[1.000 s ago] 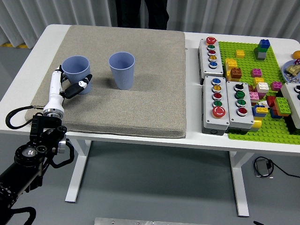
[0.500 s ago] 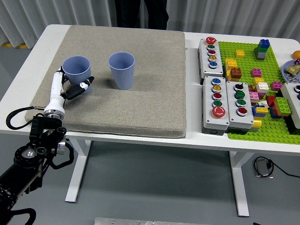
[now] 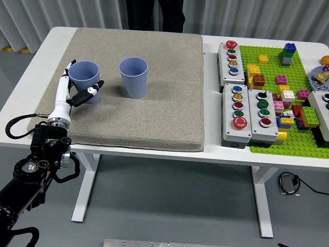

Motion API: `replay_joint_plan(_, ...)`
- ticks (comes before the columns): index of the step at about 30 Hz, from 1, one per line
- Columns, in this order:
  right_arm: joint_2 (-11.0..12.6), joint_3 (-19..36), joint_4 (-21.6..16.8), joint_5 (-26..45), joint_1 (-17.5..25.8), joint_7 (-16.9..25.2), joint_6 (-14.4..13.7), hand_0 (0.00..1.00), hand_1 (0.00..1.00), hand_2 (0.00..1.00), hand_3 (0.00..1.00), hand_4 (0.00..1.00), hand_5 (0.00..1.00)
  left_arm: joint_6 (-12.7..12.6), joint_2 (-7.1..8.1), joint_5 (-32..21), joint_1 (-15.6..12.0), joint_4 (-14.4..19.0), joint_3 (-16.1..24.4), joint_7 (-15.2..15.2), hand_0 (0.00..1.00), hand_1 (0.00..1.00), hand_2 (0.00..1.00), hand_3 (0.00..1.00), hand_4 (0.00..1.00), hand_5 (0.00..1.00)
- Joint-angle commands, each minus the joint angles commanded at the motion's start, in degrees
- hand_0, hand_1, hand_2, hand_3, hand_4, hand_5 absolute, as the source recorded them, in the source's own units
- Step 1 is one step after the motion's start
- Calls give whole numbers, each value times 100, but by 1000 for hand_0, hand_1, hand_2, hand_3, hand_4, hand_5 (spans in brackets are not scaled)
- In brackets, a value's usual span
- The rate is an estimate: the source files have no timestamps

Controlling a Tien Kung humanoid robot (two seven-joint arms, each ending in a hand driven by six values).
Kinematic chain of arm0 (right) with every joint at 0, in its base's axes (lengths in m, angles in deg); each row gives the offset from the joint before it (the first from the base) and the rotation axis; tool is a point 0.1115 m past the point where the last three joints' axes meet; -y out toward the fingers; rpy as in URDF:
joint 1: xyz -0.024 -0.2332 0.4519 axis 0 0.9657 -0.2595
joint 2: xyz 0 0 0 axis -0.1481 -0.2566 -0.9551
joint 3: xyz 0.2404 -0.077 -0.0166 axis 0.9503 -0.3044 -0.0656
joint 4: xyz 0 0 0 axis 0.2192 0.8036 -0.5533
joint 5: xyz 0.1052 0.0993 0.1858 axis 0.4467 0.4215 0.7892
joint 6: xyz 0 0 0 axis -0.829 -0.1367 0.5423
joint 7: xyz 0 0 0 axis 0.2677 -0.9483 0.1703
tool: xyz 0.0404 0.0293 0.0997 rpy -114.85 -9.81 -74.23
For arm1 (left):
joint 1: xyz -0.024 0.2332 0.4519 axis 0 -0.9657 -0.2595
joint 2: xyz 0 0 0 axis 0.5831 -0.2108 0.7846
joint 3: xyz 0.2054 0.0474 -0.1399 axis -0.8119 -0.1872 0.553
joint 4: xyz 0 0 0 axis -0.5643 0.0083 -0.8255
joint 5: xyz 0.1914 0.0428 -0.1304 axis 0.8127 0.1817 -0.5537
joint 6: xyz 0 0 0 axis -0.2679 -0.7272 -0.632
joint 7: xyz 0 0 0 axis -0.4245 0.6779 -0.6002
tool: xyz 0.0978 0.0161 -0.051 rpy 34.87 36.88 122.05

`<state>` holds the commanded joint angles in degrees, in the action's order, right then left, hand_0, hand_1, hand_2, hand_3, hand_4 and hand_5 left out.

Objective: Pick cup pour cup place

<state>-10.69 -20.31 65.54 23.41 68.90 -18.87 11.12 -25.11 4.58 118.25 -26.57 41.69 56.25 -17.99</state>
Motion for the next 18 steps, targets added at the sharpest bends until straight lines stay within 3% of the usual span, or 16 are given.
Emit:
replay_joint_plan(6,8,-3,0,16,-14,11,-3,657,652,670,645,444,115,15,54,39,-105,63,69,21,855,866,998,998,993,383)
replay_joint_plan(16,17,2,0,23,-19,19,1,657,651,669,644,444,114,-6,195,212,-434,569,148,130,856,867,998,998,997,389)
replay_joint_plan(18,21,9,0,20,-14,23,2,657,651,669,643,443,113,-21,239,302,-577,799,177,170,857,868,998,998,998,407)
